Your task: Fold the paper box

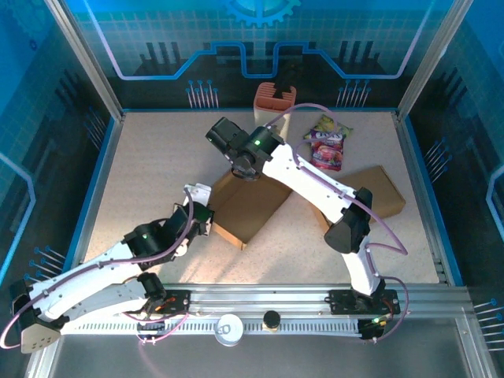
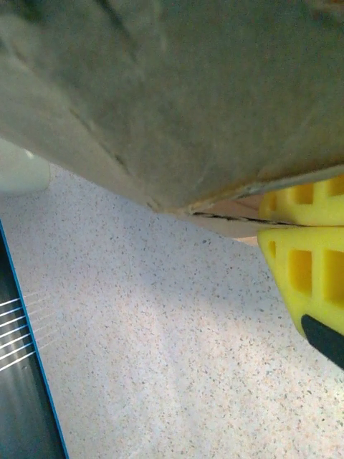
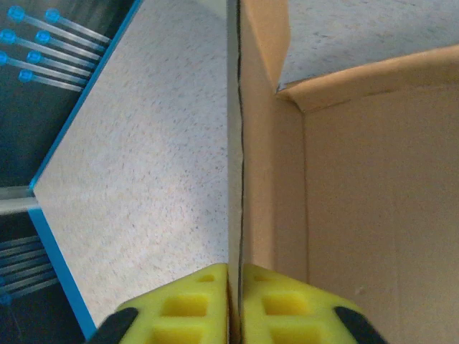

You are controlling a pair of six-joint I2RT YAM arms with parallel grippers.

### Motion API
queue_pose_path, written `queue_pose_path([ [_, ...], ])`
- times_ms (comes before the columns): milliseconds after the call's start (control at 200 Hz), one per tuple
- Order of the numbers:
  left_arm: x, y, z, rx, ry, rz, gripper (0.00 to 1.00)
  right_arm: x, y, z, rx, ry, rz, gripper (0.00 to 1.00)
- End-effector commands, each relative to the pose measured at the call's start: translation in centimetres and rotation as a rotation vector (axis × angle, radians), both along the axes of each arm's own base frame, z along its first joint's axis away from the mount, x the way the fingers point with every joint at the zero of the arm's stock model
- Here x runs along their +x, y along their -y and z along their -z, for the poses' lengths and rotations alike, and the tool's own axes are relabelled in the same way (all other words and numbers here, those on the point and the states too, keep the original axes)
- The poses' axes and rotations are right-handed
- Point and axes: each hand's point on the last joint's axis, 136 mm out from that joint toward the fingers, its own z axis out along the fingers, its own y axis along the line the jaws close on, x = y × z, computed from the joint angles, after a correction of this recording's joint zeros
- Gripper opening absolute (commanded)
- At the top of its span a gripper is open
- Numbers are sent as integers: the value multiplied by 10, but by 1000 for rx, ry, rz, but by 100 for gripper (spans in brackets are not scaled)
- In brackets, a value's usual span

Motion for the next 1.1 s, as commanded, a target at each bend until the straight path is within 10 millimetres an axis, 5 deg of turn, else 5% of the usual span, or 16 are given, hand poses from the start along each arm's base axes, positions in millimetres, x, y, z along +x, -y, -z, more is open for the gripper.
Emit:
queue_pose_path([
  [0, 3, -4, -30, -32, 103, 12, 1, 7, -4, -37, -58, 160, -226, 19],
  [165, 4, -7, -45, -25, 162, 83, 0, -4, -8, -95, -116, 568, -648, 77],
  [255, 6, -1, -48, -22, 177, 124, 0, -12, 21, -103, -91, 709, -749, 91],
  [475, 17, -14, -34, 25, 108, 125, 0, 12, 144, -65, -60, 644, -651, 91],
  [615, 25, -17, -33, 45, 119, 134, 0, 25, 190, -47, -44, 612, -589, 89],
  [790, 34, -20, -29, 95, 112, 139, 0, 56, 202, -18, -28, 510, -571, 82],
  [1096, 39, -23, -21, 59, 85, 138, 0, 107, 175, 43, 77, 353, -666, 62],
])
